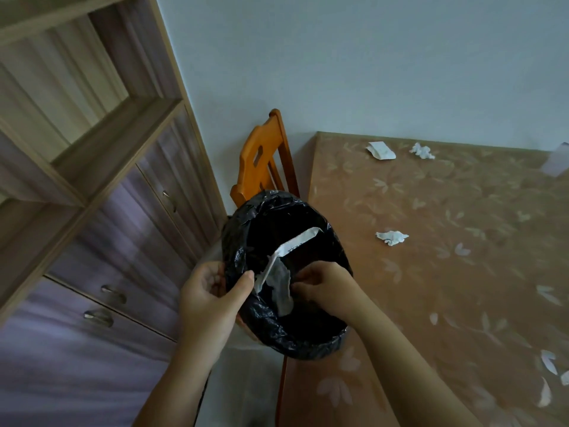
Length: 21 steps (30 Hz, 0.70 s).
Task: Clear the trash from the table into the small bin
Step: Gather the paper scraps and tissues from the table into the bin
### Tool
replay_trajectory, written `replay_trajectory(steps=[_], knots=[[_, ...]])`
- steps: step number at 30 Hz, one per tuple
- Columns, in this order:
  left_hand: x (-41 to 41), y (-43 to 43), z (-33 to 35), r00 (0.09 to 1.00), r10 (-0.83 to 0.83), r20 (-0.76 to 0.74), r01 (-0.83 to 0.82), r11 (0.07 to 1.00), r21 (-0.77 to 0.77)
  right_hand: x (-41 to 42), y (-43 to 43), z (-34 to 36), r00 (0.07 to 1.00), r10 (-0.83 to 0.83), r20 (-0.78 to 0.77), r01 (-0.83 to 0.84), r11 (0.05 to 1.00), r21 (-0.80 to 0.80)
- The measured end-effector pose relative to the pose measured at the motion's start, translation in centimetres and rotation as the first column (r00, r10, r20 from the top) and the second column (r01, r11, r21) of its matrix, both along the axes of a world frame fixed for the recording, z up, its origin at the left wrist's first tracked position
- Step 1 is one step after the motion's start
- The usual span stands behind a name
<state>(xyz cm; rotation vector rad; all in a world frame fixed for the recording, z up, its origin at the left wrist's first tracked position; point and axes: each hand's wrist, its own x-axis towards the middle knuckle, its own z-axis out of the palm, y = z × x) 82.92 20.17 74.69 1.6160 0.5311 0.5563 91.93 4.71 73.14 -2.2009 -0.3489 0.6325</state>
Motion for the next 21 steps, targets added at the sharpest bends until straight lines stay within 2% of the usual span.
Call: replay_trajectory(steps=[2,4,6,9,14,18,21], knots=[[-0.5,1.1,0.1,1.000,0.006,0.005,-0.006,1.000,-0.025,0.1,0.2,0.9,0.990,-0.011,0.140,0.009,1.000,0.013],[-1.2,2.9,0.3,1.000,0.027,-0.002,-0.027,0.999,-0.047,0.0,1.0,2.0,0.960,-0.060,0.273,0.029,0.993,0.116],[-1.4,4.3,0.5,0.998,0.061,0.019,-0.060,0.995,-0.076,-0.2,1.6,3.0,0.905,-0.100,0.413,0.027,0.983,0.181],[-1.5,7.7,1.2,0.991,0.113,0.066,-0.103,0.986,-0.134,-0.4,3.7,3.9,0.817,-0.129,0.562,0.034,0.983,0.178],[-0.7,16.1,2.1,0.992,0.041,0.118,-0.021,0.985,-0.171,-0.6,9.3,4.5,0.737,-0.191,0.648,0.156,0.981,0.112],[1.3,22.4,3.5,0.986,-0.071,0.154,0.091,0.988,-0.128,-0.8,14.7,4.8,0.678,-0.347,0.648,0.310,0.934,0.175],[3.0,25.1,4.4,0.973,-0.088,0.212,0.107,0.991,-0.078,-0.7,17.9,4.9,0.650,-0.385,0.655,0.367,0.914,0.173]])
